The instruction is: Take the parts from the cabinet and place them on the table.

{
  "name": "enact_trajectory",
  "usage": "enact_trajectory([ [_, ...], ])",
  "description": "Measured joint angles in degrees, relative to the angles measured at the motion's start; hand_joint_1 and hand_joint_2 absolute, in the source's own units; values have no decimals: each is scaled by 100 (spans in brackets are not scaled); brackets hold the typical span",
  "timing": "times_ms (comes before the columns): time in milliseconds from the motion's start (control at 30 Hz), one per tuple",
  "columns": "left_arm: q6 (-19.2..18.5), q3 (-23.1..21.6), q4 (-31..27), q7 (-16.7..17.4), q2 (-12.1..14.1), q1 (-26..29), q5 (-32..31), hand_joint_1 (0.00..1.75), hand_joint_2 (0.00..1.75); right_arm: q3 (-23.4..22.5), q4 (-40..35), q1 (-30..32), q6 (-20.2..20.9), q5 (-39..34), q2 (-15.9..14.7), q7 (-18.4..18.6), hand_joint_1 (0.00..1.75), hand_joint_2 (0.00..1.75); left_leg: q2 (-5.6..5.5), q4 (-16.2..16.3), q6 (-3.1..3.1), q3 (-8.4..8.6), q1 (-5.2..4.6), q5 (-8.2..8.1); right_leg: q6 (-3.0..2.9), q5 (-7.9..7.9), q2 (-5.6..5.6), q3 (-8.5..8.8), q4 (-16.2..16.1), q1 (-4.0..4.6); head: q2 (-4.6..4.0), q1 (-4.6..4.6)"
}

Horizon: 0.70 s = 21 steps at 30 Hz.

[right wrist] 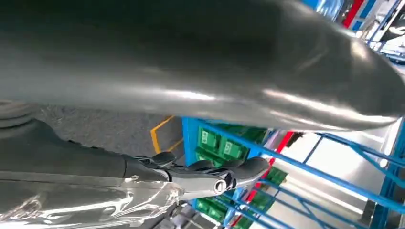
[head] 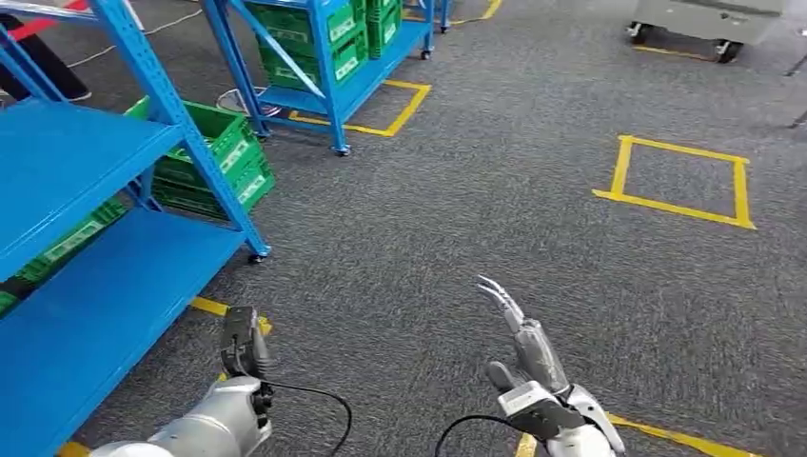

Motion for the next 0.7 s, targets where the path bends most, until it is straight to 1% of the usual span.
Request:
enact_trajectory([
  [33,0,-9,0,2,-26,-16,-7,0,0,-22,-22,0,2,-2,-13,-2,0,0,-88,6,-14,2,9,7,0,276,96,258,-541,-26,0,2],
  [67,0,-20,2,6,-52,-35,-22,0,0,-33,-37,-1,4,-2,-26,-4,0,0,-158,14,-38,-5,17,12,17,455,330,491,-1023,-66,0,2],
  [100,0,-35,2,7,-59,-64,-35,0,0,-44,-37,3,11,-2,-35,-2,0,0,-225,50,-73,-48,-17,12,18,361,566,579,-1220,-116,0,2],
  [133,0,-39,4,9,-81,-79,-35,0,0,-55,-41,12,13,-4,-39,-7,0,0,-274,45,-102,-84,5,52,-12,382,502,589,-1200,-97,0,-15],
  [167,0,-43,4,9,-78,-78,-37,0,0,-59,-41,12,15,-4,-46,-9,0,0,-331,22,-143,-105,27,77,-38,390,457,569,-1190,-72,0,0],
  [200,2,-44,7,15,-76,-67,-39,0,0,-65,-46,1,15,-4,-50,-9,0,0,-390,-11,-189,-117,50,107,-75,401,418,560,-1182,-48,0,-9],
  [233,4,-44,7,15,-74,-65,-39,0,0,-74,-63,-2,15,-4,-50,-11,0,0,-451,-18,-221,-142,51,121,-127,434,338,563,-1222,-69,0,-7],
  [267,7,-46,9,15,-83,-70,-42,0,0,-81,-76,-11,17,-2,-50,-9,0,0,-135,40,-229,-172,21,43,-169,460,259,568,-1244,-73,0,-15],
  [300,9,-50,9,15,-85,-88,-41,0,0,-83,-87,0,17,-2,-52,-15,0,0,162,265,-250,-274,-3,-144,-209,463,194,566,-1255,-60,0,-70],
  [333,2,-57,13,15,-87,-106,-46,0,0,-96,-87,16,22,-2,-55,-15,0,0,272,653,-269,-451,2,-369,-234,462,110,561,-1255,-41,0,-55],
  [367,-2,-74,20,15,-96,-110,-48,0,0,-111,-87,35,41,-2,-61,-15,0,0,323,1112,-280,-657,5,-581,-242,457,16,558,-1255,-30,0,-61],
  [400,-2,-92,31,15,-96,-106,-48,0,0,-122,-87,50,61,6,-68,-15,0,0,339,1542,-292,-850,5,-737,-248,453,-78,555,-1255,-26,0,-61],
  [433,7,-96,48,15,-94,-105,-41,0,0,-138,-85,62,77,9,-74,-17,0,0,339,1743,-300,-941,5,-764,-249,451,-166,552,-1254,-25,0,-61],
  [467,18,-96,61,15,-94,-106,-33,0,0,-153,-85,67,90,9,-76,-17,0,0,342,1691,-302,-896,5,-683,-249,451,-240,552,-1254,-25,0,-63],
  [500,31,-101,68,15,-90,-112,-33,0,0,-166,-85,65,92,9,-81,-17,0,0,361,1390,-296,-732,5,-473,-247,450,-326,554,-1254,-25,0,-63],
  [533,33,-107,70,15,-92,-121,-31,0,0,-170,-85,64,96,9,-85,-20,0,0,413,945,-282,-488,3,-246,-241,446,-394,560,-1254,-26,0,-63],
  [567,39,-116,72,-2,-92,-135,-15,0,0,-177,-85,62,109,9,-85,-28,0,0,611,443,-258,-194,-12,-46,-226,438,-458,574,-1253,-23,0,-63],
  [600,44,-131,83,-18,-105,-166,24,0,0,-192,-87,70,122,13,-85,-33,0,0,972,100,-247,5,-57,-33,-191,418,-516,579,-1241,29,0,-72],
  [633,44,-138,85,-22,-122,-192,35,0,0,-212,-85,75,125,13,-90,-44,0,0,896,-1,-171,16,-79,-70,-161,405,-580,561,-1214,55,0,-76],
  [667,31,-146,87,-22,-125,-187,37,0,0,-240,-85,83,133,31,-87,-42,0,0,845,12,-138,-18,-74,-52,-136,412,-650,573,-1232,62,0,-39],
  [700,0,-149,85,-22,-116,-161,35,0,0,-251,-90,80,142,52,-87,-46,0,0,772,15,-116,-31,-87,-59,-114,405,-725,592,-1246,58,0,-46],
])
